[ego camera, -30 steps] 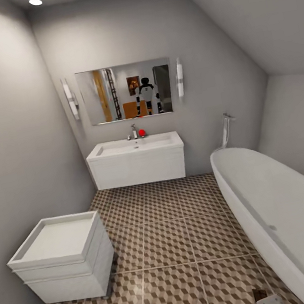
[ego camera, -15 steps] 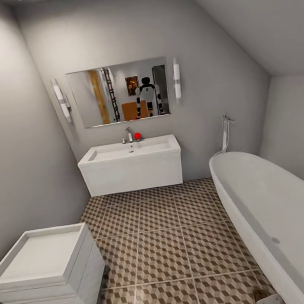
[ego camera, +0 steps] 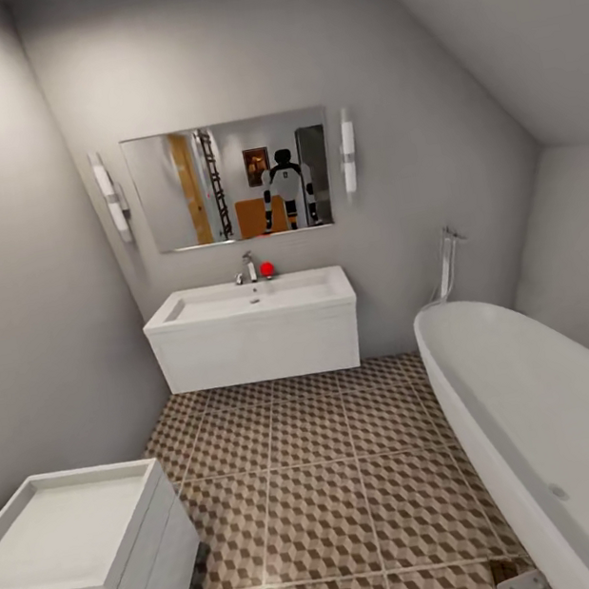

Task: Take the four mousetraps from the cabinet in the bathroom and place them on the bathroom floor. Make sure all four end up on the same floor surface, and ensure that at least two of them are either under or directly next to the same bathroom sink.

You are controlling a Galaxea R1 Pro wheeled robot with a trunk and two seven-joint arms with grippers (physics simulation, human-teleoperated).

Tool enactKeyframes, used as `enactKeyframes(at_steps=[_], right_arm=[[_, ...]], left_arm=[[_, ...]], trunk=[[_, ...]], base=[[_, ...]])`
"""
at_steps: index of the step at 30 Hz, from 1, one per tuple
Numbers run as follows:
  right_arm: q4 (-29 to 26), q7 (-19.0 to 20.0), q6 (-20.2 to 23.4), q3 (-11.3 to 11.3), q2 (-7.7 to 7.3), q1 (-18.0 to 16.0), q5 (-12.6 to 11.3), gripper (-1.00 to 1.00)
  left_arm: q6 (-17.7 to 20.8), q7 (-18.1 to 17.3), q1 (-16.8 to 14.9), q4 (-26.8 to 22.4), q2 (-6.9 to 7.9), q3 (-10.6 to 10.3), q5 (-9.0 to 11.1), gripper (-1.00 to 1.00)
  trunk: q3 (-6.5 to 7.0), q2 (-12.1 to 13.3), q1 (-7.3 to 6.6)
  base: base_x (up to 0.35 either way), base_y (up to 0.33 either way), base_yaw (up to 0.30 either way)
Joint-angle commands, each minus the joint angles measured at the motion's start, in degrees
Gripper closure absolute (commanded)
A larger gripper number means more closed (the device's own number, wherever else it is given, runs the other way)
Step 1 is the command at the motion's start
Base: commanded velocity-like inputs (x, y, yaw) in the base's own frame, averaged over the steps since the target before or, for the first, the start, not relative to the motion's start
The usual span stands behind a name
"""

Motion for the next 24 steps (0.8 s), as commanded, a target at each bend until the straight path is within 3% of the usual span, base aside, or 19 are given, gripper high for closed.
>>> enactKeyframes(at_steps=[1,16,24], right_arm=[[0.1,-0.14,-0.2,-0.33,-0.01,-0.07,0.52,1.0],[0.1,-0.05,-0.38,-0.25,-0.01,-0.07,0.61,1.0],[0.1,-0.05,-0.38,-0.25,-0.01,-0.07,0.61,1.0]], left_arm=[[-0.31,-0.19,-0.11,0.22,-0.03,-0.48,0.47,1.0],[-0.24,-0.16,-0.11,0.23,-0.18,-0.5,0.46,1.0],[-0.16,-0.16,-0.11,0.22,-0.21,-0.54,0.46,1.0]], trunk=[[-0.13,-0.13,0.07],[-0.13,-0.13,0.07],[-0.13,-0.13,0.07]], base=[[0.326,0.002,0.0],[0.326,-0.003,0.0],[0.326,-0.106,0.0]])
